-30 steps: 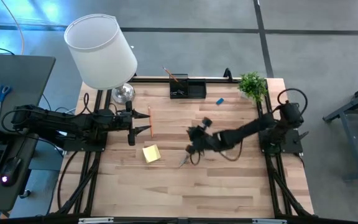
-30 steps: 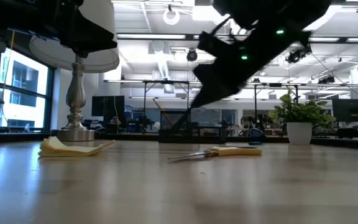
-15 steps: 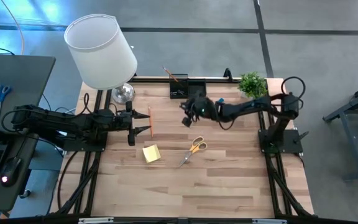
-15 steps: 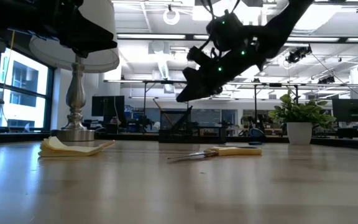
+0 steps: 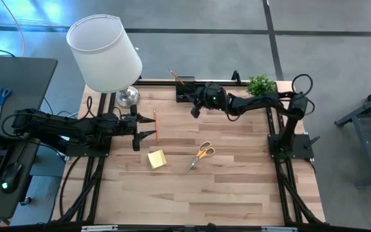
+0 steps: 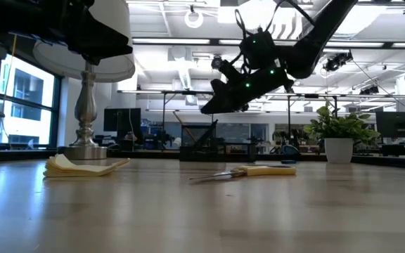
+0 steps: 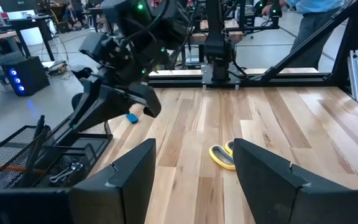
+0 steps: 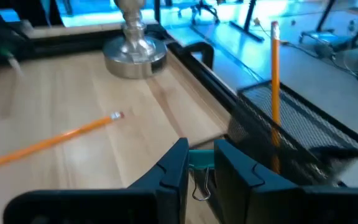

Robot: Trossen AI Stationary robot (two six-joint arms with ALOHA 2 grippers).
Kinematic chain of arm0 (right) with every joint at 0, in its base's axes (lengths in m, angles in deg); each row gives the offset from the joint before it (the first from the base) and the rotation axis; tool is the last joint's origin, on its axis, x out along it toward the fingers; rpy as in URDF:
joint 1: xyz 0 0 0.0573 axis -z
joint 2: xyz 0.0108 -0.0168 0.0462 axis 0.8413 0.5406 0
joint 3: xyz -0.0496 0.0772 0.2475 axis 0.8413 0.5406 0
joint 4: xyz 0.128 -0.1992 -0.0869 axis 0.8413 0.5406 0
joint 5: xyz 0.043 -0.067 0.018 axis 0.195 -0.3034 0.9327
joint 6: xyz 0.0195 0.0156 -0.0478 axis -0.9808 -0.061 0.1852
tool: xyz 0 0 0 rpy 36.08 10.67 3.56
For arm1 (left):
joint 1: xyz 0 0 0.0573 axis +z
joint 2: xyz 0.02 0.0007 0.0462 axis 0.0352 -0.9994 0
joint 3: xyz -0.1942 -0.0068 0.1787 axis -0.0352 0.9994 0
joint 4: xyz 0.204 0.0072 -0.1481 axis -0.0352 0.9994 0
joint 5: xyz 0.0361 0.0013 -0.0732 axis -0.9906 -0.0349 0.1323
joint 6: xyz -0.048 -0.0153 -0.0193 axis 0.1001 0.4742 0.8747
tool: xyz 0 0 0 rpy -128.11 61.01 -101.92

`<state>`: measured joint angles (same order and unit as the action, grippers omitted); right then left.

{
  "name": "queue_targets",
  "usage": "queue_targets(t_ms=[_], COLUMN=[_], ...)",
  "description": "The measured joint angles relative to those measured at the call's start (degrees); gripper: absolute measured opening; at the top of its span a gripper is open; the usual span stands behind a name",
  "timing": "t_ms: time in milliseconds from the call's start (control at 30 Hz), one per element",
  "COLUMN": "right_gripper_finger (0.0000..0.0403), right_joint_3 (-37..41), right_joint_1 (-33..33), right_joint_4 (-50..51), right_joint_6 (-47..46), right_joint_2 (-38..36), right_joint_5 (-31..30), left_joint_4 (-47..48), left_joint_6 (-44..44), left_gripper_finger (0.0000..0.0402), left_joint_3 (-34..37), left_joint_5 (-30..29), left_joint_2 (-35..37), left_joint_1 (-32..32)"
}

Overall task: Pick and place office supplies into organizer
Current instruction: Put the blue binder clip into the desk organizer

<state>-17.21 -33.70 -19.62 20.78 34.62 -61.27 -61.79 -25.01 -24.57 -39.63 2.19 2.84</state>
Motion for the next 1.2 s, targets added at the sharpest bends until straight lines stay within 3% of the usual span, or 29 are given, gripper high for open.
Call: queue_targets(t_ms=[200, 533, 1200], right_gripper_finger=[0.0052, 0.0052, 0.0052], right_joint_3=[-5.5, -17.2, -19.78], right_joint_1=[1.29, 2.19, 3.85], right_joint_4=[0.36, 14.44, 19.46], right_joint_6=[0.54, 6.28, 5.99], right_joint_2=[5.58, 11.65, 11.65], right_joint_5=[3.57, 3.75, 3.27], left_joint_4=[0.0, 0.46, 0.83], left_joint_6=[0.02, 0.02, 0.02], left_gripper_finger=[0.0205, 0.0205, 0.0205], left_joint_3=[0.0, 0.0, 0.0], left_joint_5=[0.0, 0.0, 0.2], left_joint_2=[0.0, 0.0, 0.0], left_joint_1=[0.0, 0.0, -0.02])
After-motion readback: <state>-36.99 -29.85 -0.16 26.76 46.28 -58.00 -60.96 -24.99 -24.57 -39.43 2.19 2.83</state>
